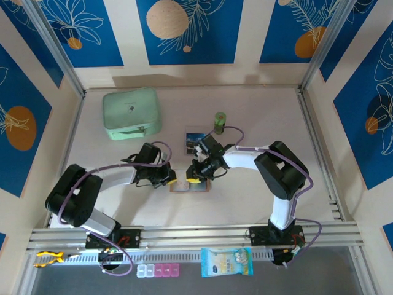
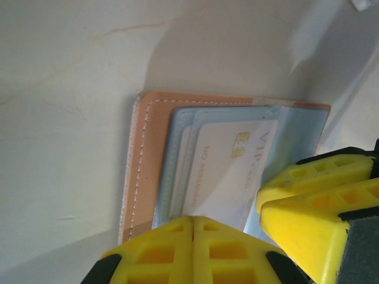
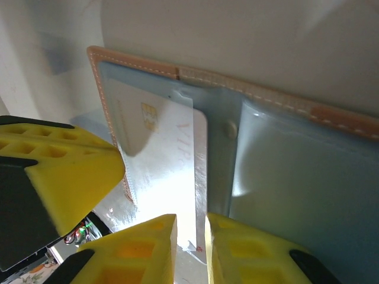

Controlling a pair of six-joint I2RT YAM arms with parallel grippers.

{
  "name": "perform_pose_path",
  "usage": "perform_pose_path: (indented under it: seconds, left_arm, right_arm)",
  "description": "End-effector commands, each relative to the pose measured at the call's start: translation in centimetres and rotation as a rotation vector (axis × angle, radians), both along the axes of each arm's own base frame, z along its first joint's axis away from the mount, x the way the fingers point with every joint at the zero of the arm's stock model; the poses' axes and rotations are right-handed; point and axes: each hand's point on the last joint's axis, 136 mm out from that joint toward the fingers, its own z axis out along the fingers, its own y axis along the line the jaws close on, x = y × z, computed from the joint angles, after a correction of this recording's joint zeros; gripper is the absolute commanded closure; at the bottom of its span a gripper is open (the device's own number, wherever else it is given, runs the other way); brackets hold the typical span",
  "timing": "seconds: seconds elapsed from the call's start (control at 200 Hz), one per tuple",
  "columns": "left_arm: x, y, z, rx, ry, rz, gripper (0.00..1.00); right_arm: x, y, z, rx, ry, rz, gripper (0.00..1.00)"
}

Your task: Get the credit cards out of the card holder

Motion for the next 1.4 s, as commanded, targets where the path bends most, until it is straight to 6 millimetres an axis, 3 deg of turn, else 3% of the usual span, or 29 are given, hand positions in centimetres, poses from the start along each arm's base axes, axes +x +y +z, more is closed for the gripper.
perform_pose_path:
  seconds: [0.0, 0.205, 0.495, 0.95, 1.396]
  left_arm:
    - [-0.6, 0.8, -1.2, 0.029, 0.021, -0.014, 0.95]
    - [-0.8, 1.1, -1.3, 0.039, 0.022, -0.01, 0.96]
    - [0.1, 1.1, 0.3, 0.027, -0.031, 0.0, 0.93]
    - [-0.9, 1.5, -1.7, 0.049, 0.027, -0.004, 0.96]
    - [-1.1, 1.9, -1.8, 0.071, 0.034, -0.005, 0.96]
  right_arm:
    - [-0.4, -0.3, -0.6, -0.026, 0.02, -0.008, 0.78]
    - [-0.3, -0.2, 0.4, -0.017, -0.01, -0.003, 0.78]
    - [0.0, 0.5, 1.9, 0.003, -0.047, 0.014, 0.78]
    - [-0.1, 1.0, 1.2, 0.004, -0.027, 0.029, 0.79]
    - [0.0, 0.9, -0.1, -0.023, -0.007, 0.031, 0.79]
